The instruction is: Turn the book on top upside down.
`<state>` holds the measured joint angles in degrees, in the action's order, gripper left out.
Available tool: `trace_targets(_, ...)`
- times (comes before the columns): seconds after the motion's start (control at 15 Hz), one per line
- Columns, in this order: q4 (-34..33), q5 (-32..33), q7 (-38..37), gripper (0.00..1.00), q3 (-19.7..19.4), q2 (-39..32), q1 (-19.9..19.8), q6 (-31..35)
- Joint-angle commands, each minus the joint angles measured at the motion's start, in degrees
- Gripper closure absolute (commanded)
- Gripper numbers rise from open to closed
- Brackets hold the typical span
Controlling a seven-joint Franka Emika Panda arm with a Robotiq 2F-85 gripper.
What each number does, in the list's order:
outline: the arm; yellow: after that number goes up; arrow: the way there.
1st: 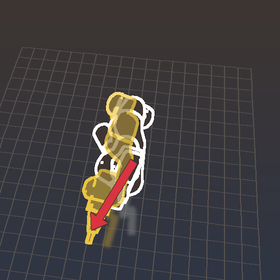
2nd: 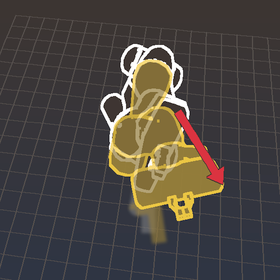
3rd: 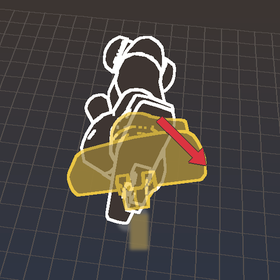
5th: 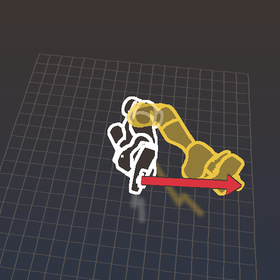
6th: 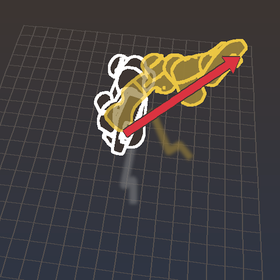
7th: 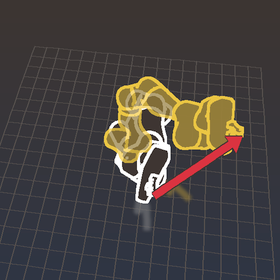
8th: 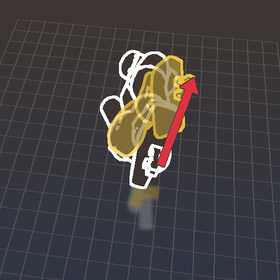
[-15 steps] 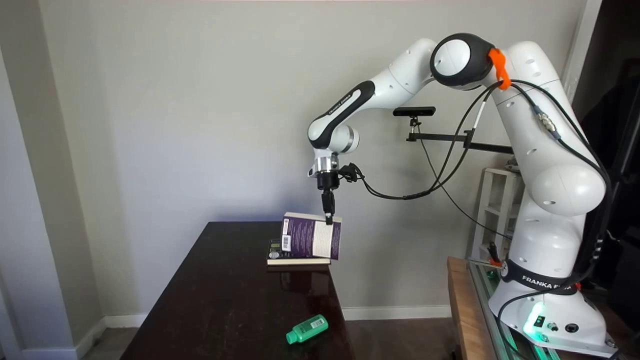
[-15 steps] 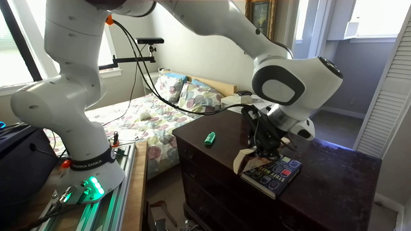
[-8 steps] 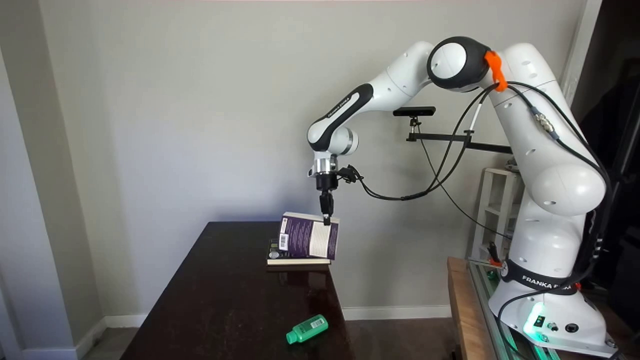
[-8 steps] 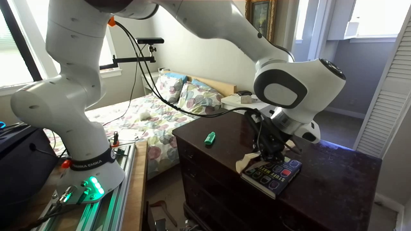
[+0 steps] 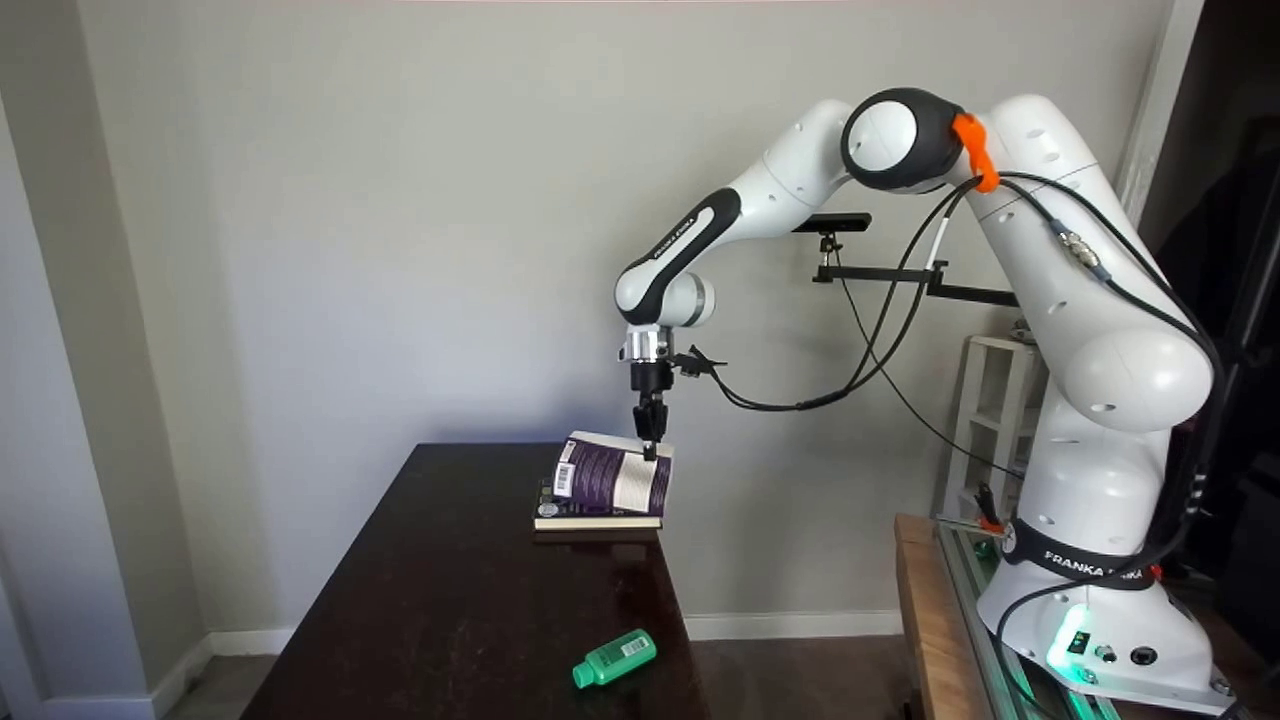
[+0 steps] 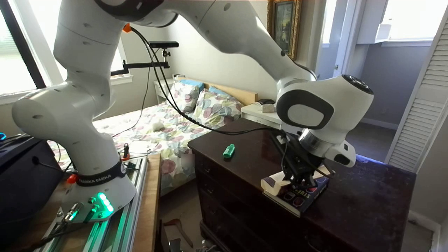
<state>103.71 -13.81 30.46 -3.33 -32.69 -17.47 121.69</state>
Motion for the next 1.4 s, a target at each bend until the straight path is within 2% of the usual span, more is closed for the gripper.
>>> trace_targets(0.0,-1.54,3.57,-6.70,0.55,-0.94,-2.34,1.81,3.95)
trace_targets(0.33,-1.66,7.36,-19.88,0.19,-3.20,-2.05,4.70,8.92)
trace_targets(0.53,-0.08,9.28,-26.88,0.01,-4.34,0.50,7.11,9.13)
trace_targets(0.87,1.74,11.58,-36.09,0.00,-4.90,4.56,11.00,3.55)
trace_targets(1.13,3.09,17.78,-48.79,0.00,-7.40,7.66,15.85,-0.45)
trace_targets(1.33,4.79,20.02,-53.61,0.00,-7.31,10.47,17.50,-3.36)
